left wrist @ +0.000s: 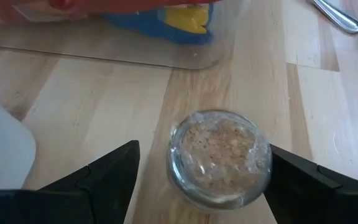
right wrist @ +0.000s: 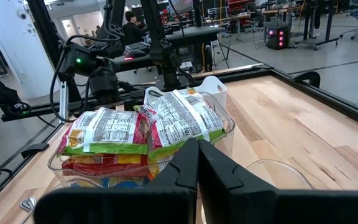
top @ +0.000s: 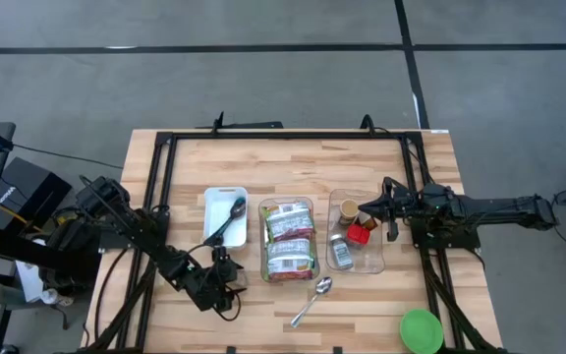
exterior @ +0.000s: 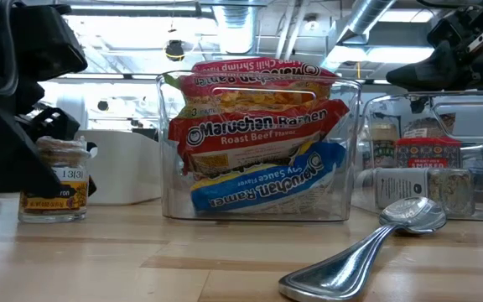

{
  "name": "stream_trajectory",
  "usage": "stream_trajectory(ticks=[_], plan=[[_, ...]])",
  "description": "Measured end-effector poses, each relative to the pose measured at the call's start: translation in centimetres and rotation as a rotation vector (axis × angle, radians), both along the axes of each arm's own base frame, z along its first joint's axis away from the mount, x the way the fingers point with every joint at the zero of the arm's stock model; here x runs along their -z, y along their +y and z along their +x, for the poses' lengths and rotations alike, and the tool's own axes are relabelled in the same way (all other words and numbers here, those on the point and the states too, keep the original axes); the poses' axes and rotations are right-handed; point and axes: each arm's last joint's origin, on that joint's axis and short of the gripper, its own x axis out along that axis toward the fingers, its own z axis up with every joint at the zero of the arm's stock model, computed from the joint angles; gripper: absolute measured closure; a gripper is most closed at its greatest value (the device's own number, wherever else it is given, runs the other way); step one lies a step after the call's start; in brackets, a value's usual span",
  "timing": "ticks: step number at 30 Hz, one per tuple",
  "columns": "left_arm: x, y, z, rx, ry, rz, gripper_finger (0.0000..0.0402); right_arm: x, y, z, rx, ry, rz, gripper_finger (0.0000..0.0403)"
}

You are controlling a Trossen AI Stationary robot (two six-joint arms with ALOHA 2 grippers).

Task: Pick & Place Food Item
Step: Put the brown seasoning bottle into the right transparent bin

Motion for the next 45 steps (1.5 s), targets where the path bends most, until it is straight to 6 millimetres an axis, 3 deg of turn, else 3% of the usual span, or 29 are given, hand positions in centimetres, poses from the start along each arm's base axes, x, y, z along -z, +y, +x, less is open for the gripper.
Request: stream_trajectory(ticks=[22, 45], plan=[[0.2, 1.7, 0.9, -0.06, 0.04, 0.019, 0.0101, 0.0, 0.0, 0.0, 0.0, 0.0, 0.0, 0.0402], [0.4, 1.6, 0.7, 0.008, 0.087, 0.035, 0.0101, 0.0, 0.0, 0.0, 0.0, 0.0, 0.0, 0.0402]])
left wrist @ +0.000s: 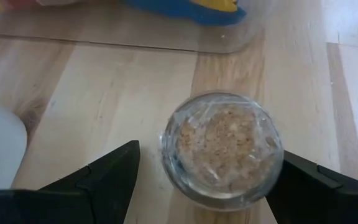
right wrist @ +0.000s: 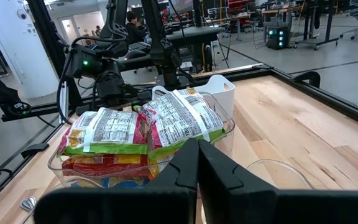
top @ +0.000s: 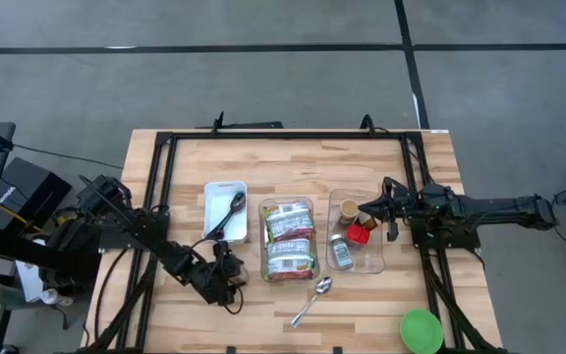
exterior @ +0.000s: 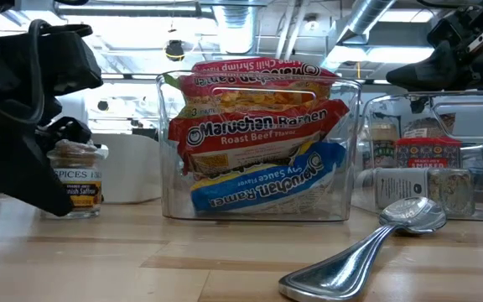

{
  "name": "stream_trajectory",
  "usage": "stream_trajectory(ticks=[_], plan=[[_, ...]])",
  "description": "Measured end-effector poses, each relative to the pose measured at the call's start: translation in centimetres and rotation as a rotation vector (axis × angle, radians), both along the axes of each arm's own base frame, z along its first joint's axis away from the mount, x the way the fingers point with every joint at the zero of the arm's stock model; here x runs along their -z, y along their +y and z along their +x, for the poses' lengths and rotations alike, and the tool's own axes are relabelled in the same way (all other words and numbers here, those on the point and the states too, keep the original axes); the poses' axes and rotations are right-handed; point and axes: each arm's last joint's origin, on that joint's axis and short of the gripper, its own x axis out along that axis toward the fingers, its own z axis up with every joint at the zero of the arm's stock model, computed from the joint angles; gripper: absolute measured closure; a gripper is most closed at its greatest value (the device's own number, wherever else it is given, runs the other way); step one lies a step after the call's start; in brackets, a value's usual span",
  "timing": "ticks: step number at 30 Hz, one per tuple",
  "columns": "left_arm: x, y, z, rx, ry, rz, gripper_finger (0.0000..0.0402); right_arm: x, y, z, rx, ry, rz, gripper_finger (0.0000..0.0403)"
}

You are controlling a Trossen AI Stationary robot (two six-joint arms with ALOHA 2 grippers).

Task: Pick & Place Food Item
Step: Put the brown seasoning bottle into the right transparent bin

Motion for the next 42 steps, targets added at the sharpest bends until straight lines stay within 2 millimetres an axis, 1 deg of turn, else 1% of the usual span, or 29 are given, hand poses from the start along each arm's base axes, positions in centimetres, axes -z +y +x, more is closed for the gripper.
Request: stream_trajectory(ticks=[9, 16, 24, 27, 32, 39, 42], plan=[[0.3, -0.7, -0.9, 0.022, 0.006, -0.013, 0.0101, 0.0, 0.0, 0.0, 0.0, 0.0, 0.0, 0.0402], [0.9, -0.3, -1.5, -0.012, -0.067, -0.065, 0.0101, 0.0, 0.0, 0.0, 0.0, 0.0, 0.0, 0.0402], [1.4, 0.3, -2.0, -0.026, -0.116, -0.045, 0.0101, 0.0, 0.0, 0.0, 0.0, 0.0, 0.0, 0.0402], [1.5, 0.4, -2.1, 0.007, -0.118, 0.006, 0.0101, 0.0, 0.0, 0.0, 0.0, 0.0, 0.0, 0.0402], [1.4, 0.4, -2.0, 0.042, -0.116, 0.043, 0.0101, 0.0, 0.0, 0.0, 0.0, 0.0, 0.0, 0.0402], [1.3, 0.5, -1.6, 0.092, -0.116, 0.037, 0.0101, 0.0, 0.0, 0.0, 0.0, 0.0, 0.0, 0.0402], [1.3, 0.5, -1.6, 0.113, -0.114, 0.06, 0.0101, 0.0, 0.0, 0.0, 0.0, 0.0, 0.0, 0.0402]])
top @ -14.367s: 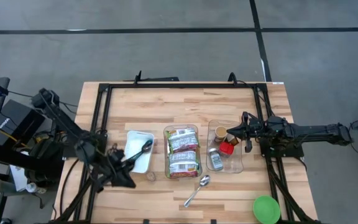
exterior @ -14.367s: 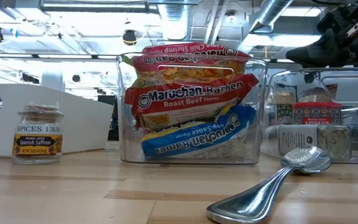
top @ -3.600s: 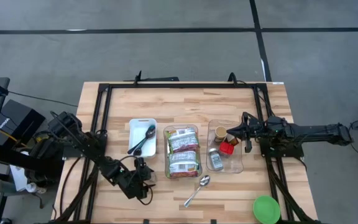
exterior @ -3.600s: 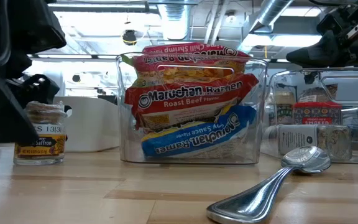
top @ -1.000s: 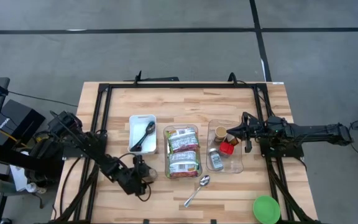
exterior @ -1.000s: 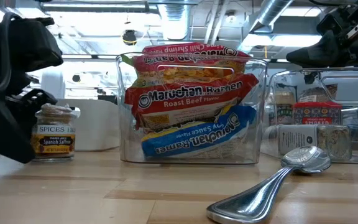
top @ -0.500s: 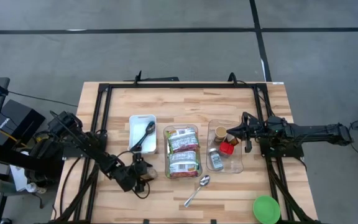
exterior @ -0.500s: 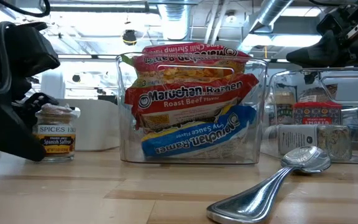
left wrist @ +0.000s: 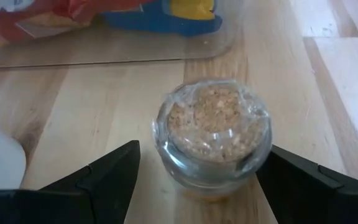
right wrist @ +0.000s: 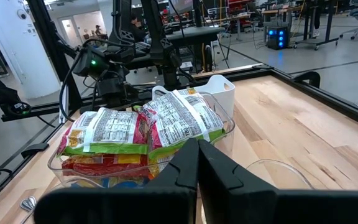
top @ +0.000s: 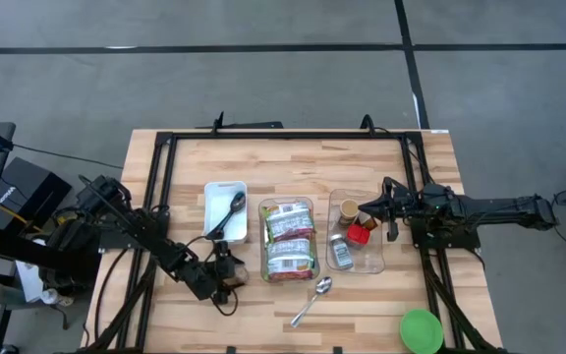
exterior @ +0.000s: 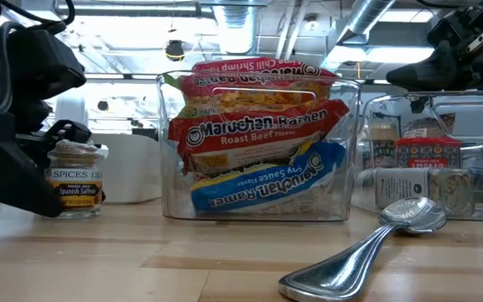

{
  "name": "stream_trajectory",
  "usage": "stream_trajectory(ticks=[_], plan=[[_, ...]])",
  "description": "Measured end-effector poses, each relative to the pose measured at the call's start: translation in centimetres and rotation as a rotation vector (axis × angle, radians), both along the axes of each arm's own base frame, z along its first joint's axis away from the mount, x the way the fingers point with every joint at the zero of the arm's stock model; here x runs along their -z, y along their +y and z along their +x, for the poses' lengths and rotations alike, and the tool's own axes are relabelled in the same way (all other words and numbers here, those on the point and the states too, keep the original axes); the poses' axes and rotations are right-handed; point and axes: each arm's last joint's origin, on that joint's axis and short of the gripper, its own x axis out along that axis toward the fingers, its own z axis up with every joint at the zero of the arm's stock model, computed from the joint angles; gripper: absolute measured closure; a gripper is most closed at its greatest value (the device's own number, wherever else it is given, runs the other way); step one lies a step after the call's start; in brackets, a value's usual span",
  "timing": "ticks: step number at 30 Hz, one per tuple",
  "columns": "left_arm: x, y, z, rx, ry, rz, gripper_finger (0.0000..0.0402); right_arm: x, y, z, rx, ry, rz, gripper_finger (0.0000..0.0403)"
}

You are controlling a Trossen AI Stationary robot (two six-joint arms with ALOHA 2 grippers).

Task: Pick & Place Food Item
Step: Put the brown seasoning bottle into the right transparent bin

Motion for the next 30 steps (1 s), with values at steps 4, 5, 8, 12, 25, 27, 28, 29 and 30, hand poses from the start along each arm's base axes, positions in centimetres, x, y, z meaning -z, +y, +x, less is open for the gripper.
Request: stream_trajectory(ticks=[4, 5, 8, 12, 25, 27, 28, 29, 30], plan=[[0.02, 0.0, -0.01, 0.004, 0.002, 0.003, 0.0101, 0.0, 0.0, 0.0, 0.0, 0.0, 0.0, 0.0402], [0.0, -0.01, 0.01, 0.004, 0.0, 0.001, 0.0101, 0.0, 0.0, 0.0, 0.0, 0.0, 0.0, 0.0402], [-0.11, -0.09, 0.1, 0.004, -0.012, -0.011, 0.0101, 0.0, 0.0, 0.0, 0.0, 0.0, 0.0, 0.0402], [-0.13, -0.11, 0.12, 0.003, -0.015, -0.015, 0.0101, 0.0, 0.0, 0.0, 0.0, 0.0, 0.0, 0.0402], [-0.16, -0.14, 0.15, 0.004, -0.017, -0.021, 0.0165, 0.0, 0.0, 0.0, 0.0, 0.0, 0.0, 0.0402], [-0.16, -0.14, 0.15, 0.003, -0.017, -0.021, 0.0179, 0.0, 0.0, 0.0, 0.0, 0.0, 0.0, 0.0402], [-0.16, -0.14, 0.15, 0.0, -0.018, -0.025, 0.0186, 0.0, 0.0, 0.0, 0.0, 0.0, 0.0, 0.0402], [-0.16, -0.14, 0.15, -0.007, -0.018, -0.034, 0.0193, 0.0, 0.0, 0.0, 0.0, 0.0, 0.0, 0.0402], [-0.16, -0.14, 0.15, -0.011, -0.019, -0.039, 0.0199, 0.0, 0.0, 0.0, 0.0, 0.0, 0.0, 0.0402]])
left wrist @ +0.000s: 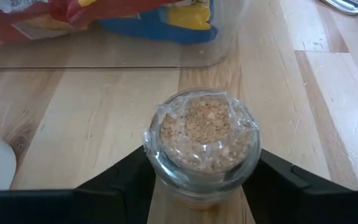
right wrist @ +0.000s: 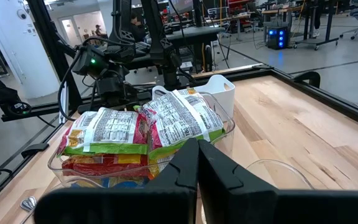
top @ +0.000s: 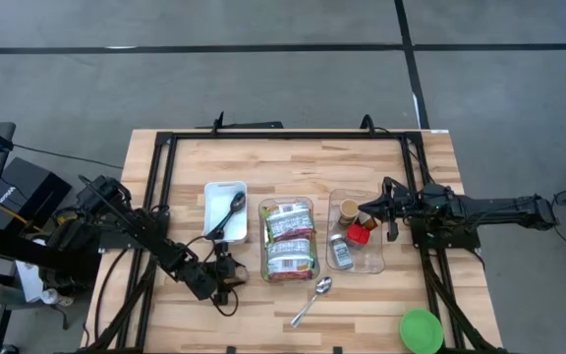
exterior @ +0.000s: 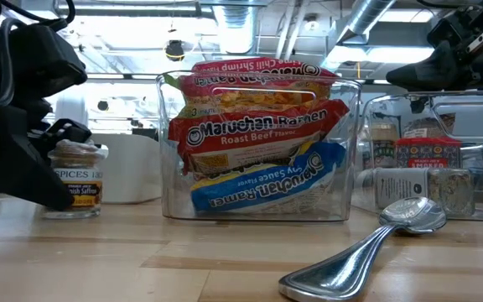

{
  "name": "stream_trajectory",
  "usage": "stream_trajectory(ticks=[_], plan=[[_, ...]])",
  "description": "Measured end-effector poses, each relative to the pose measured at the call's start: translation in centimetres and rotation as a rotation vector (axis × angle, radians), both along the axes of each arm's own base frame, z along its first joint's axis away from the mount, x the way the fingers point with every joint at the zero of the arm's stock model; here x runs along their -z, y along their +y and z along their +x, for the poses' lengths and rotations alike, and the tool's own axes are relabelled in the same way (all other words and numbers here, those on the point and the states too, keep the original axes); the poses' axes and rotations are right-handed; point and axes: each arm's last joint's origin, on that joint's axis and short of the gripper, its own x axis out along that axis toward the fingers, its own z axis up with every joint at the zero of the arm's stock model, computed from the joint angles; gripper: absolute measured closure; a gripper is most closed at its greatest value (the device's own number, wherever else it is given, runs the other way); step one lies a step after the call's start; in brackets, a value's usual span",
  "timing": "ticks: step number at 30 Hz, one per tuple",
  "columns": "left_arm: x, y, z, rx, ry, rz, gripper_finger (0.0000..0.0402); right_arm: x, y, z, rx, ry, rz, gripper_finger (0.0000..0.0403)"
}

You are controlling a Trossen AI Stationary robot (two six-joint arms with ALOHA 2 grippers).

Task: Pick & Place Food Item
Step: Put the brown seasoning bottle into the right transparent bin

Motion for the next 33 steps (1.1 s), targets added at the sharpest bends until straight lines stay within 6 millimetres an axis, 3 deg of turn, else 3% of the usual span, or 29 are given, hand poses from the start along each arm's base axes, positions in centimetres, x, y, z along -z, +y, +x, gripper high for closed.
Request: stream_trajectory(ticks=[33], plan=[[-0.9, -0.23, 0.19, -0.043, -0.055, -0.105, 0.0214, 0.0, 0.0, 0.0, 0.0, 0.0, 0.0, 0.0402]])
